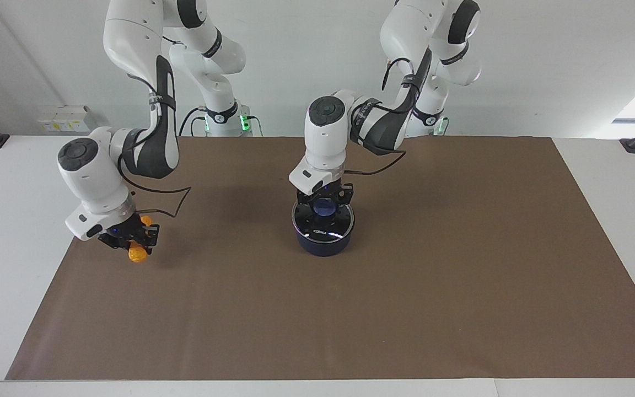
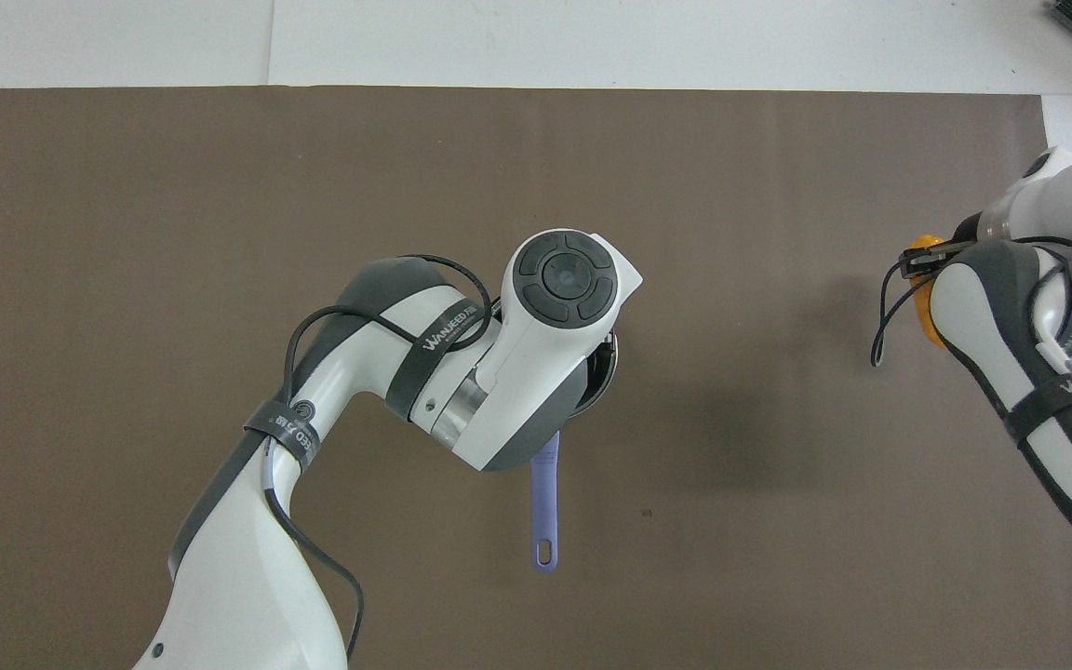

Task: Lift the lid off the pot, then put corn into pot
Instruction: 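Grasp the lid knob with the left gripper while the right gripper grasps the corn, then lift the lid aside with the left gripper while the right gripper carries corn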

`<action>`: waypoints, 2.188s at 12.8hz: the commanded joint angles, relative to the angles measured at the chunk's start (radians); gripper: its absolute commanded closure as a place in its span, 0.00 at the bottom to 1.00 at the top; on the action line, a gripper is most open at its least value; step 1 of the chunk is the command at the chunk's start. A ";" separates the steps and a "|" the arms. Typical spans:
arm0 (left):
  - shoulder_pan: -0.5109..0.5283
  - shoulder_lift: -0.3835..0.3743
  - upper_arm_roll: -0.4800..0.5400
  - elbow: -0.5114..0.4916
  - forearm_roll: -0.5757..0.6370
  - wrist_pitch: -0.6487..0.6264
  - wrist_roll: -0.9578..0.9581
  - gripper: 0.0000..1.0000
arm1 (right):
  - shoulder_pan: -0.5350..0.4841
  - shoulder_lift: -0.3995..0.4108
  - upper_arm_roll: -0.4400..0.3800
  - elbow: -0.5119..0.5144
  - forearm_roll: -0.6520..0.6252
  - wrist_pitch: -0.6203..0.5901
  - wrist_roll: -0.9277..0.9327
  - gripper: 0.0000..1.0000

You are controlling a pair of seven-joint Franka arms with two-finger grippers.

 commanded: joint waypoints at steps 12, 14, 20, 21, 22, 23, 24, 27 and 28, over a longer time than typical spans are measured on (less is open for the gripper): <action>0.077 -0.104 0.040 0.015 0.026 -0.115 -0.011 1.00 | 0.031 -0.169 0.172 0.099 -0.004 -0.339 0.281 1.00; 0.116 -0.102 0.041 0.013 0.047 -0.132 -0.008 1.00 | 0.086 -0.172 0.175 0.099 -0.016 -0.335 0.324 1.00; 0.285 -0.118 0.041 -0.066 0.078 -0.123 0.095 1.00 | 0.238 -0.161 0.178 0.089 0.005 -0.255 0.431 1.00; 0.317 -0.130 0.041 -0.098 0.078 -0.112 0.134 1.00 | 0.274 -0.141 0.178 0.088 0.005 -0.216 0.484 1.00; 0.354 -0.145 0.041 -0.135 0.081 -0.090 0.182 1.00 | 0.319 -0.123 0.178 0.092 0.005 -0.180 0.552 1.00; 0.380 -0.164 0.041 -0.181 0.081 -0.057 0.216 1.00 | 0.351 -0.105 0.178 0.095 0.005 -0.142 0.596 1.00; 0.414 -0.193 0.041 -0.244 0.089 -0.009 0.237 1.00 | 0.383 -0.088 0.178 0.095 0.007 -0.104 0.632 1.00; 0.500 -0.288 0.041 -0.469 0.110 0.184 0.308 1.00 | 0.468 0.007 0.178 0.098 0.004 0.079 0.777 1.00; 0.527 -0.309 0.041 -0.519 0.110 0.222 0.340 1.00 | 0.495 0.036 0.178 0.098 0.005 0.132 0.798 1.00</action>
